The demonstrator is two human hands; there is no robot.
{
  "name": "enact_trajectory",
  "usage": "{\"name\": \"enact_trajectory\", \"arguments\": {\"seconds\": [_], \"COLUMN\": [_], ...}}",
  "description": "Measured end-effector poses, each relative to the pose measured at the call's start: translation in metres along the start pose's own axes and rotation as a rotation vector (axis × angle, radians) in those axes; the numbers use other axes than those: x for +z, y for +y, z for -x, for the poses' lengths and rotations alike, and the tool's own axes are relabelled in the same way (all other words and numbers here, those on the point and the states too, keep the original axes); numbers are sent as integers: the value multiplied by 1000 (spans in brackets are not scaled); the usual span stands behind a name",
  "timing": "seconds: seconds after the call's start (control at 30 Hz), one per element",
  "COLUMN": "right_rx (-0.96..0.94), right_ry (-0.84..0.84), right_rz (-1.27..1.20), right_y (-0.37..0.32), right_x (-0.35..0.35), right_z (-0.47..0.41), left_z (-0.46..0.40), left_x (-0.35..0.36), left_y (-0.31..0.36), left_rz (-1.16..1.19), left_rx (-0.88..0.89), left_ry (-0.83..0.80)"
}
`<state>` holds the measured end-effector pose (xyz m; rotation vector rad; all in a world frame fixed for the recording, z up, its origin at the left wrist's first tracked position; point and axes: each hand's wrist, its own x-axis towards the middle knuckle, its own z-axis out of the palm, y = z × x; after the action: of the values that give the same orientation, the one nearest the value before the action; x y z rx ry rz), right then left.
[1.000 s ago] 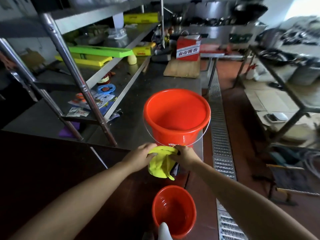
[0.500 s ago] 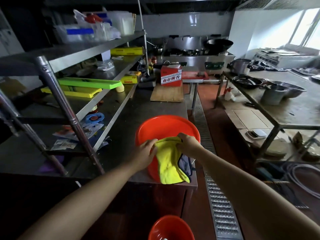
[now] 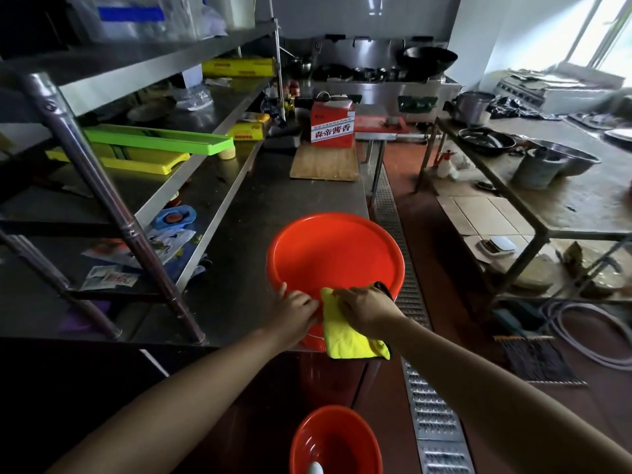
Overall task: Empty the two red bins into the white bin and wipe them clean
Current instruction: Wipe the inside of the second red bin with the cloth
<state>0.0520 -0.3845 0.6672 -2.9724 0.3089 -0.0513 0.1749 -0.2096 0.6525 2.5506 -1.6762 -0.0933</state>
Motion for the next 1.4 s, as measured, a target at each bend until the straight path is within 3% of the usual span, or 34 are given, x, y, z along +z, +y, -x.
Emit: {"name": "enact_trajectory", "arguments": {"seconds": [0.17, 0.47, 0.6, 0.73, 0.87, 1.07, 1.2, 1.3, 1.4], "right_rx": [-72, -99, -226, -327, -291, -202, -287, -357, -349], "right_ry": [-151, -41, -5, 107, 89, 135, 191, 158, 154], "right_rz": [245, 262, 287, 349, 358, 365, 314, 335, 374], "right_y": [-12, -21, 8, 37, 27, 4, 34, 64, 65], "right_x": [3, 15, 10, 5, 7, 16, 16, 3, 1], "right_z": [2, -11, -1, 6, 2, 2, 14, 16, 8], "left_z": [4, 2, 7, 7, 2, -4, -3, -7, -15], "left_x": [2, 5, 3, 0, -4, 22, 25, 2, -13], "left_y": [-2, -30, -74, -104, -78, -17, -49, -88, -84], "left_rz": [-55, -129, -141, -185, -184, -18, 115, 30, -125], "left_rx": [59, 250, 355, 340, 364, 293, 343, 355, 356], "left_ry": [-19, -1, 55, 76, 9, 53, 91, 5, -62]}}
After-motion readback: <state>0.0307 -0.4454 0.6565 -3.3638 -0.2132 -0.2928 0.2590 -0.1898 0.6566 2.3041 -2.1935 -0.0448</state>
